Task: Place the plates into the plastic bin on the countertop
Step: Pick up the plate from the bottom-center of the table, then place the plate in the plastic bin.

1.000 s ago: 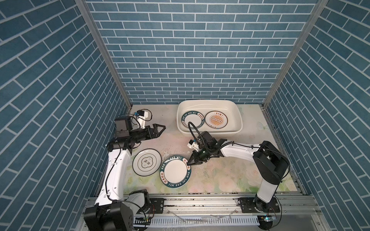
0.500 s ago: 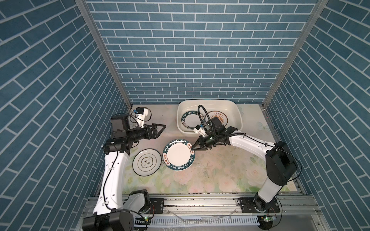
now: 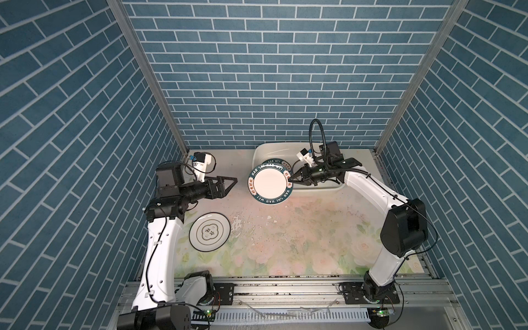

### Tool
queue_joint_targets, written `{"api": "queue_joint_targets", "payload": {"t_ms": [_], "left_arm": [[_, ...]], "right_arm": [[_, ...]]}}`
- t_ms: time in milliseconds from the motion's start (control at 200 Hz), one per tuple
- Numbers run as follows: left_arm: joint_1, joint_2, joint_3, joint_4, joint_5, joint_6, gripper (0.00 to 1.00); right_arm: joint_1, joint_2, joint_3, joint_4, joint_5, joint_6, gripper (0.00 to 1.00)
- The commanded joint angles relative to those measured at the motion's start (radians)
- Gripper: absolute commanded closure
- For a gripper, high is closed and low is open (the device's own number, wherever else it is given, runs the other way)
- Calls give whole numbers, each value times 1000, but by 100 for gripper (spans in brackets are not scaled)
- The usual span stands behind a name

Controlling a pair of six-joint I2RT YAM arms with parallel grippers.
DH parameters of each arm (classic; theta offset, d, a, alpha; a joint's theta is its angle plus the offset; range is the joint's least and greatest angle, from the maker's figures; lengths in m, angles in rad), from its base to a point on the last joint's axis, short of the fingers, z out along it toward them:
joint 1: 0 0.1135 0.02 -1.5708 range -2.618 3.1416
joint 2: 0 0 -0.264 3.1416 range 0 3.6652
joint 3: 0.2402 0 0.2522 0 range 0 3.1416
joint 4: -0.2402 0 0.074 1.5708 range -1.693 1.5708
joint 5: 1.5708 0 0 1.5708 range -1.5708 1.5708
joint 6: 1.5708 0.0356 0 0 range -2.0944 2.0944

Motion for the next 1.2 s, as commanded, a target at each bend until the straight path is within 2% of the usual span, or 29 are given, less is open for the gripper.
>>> {"api": "queue_joint_targets", "payload": {"t_ms": [0,240,385,775,995,1195], "left_arm": [[5,9,15,16,44,-24,1],[5,4,4,31,58,-37,1],[6,3,-6,41,62,-38,0],[5,17,6,42,70,-43,0],[6,21,4,42,70,-41,0],[6,21,2,39,71,-40,0]], "right_arm": [[-74,52,62,-34,-36,-48,100],[-253,163,135,-15,-7,-45,100],[-312,209,161,-22,110,-71,100],[-335,305,264,-94,385,-166,100],[-338,368,335,-133,450,-175,100],[-341,435,383,-145,427,-173,100]]}}
